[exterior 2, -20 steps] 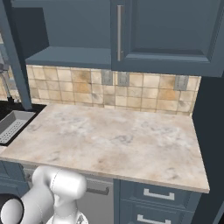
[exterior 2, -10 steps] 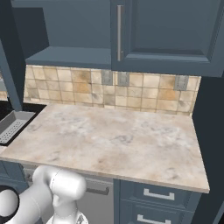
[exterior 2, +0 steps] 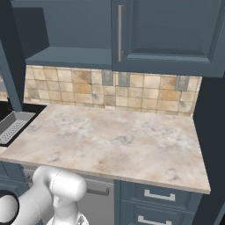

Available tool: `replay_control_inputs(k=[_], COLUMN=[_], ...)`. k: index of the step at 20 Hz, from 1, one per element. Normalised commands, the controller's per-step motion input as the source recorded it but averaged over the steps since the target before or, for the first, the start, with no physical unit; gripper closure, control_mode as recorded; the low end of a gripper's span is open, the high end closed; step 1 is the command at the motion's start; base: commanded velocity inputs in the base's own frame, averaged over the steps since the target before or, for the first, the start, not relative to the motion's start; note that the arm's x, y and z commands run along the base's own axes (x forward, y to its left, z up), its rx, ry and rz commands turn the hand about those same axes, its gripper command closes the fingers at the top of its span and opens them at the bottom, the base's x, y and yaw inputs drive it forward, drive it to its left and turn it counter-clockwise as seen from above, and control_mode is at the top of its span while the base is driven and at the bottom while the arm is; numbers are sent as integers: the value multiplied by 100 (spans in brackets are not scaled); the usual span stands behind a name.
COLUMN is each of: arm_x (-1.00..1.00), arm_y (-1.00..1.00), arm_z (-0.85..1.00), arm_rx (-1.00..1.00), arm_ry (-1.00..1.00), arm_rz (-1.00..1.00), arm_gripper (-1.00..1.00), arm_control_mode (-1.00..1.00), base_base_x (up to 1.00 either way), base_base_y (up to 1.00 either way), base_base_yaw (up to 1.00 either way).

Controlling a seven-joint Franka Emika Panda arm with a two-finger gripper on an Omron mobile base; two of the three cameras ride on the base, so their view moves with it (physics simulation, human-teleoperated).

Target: Open the cabinet, pick the kettle from the cabinet, and place it in the sink.

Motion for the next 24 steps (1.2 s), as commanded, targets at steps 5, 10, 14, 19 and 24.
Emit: replay_control_inputs(k=[5,10,14,19,24], arm_x=[-48,-30,-25,-14,2], arm_y=[-37,-51,-50,-51,-43], arm_z=[0,2,6,6,11], arm_rx=[31,38,34,30,30], arm_ry=[-12,-8,-7,-10,0], arm_rz=[4,13,15,17,11], arm_gripper=[-100,-100,-100,-100,-100], arm_control_mode=[-100,-100,-100,-100,-100], base_base_x=[0,0,0,0,0], base_base_y=[0,0,0,0,0], base_base_yaw=[0,0,0,0,0])
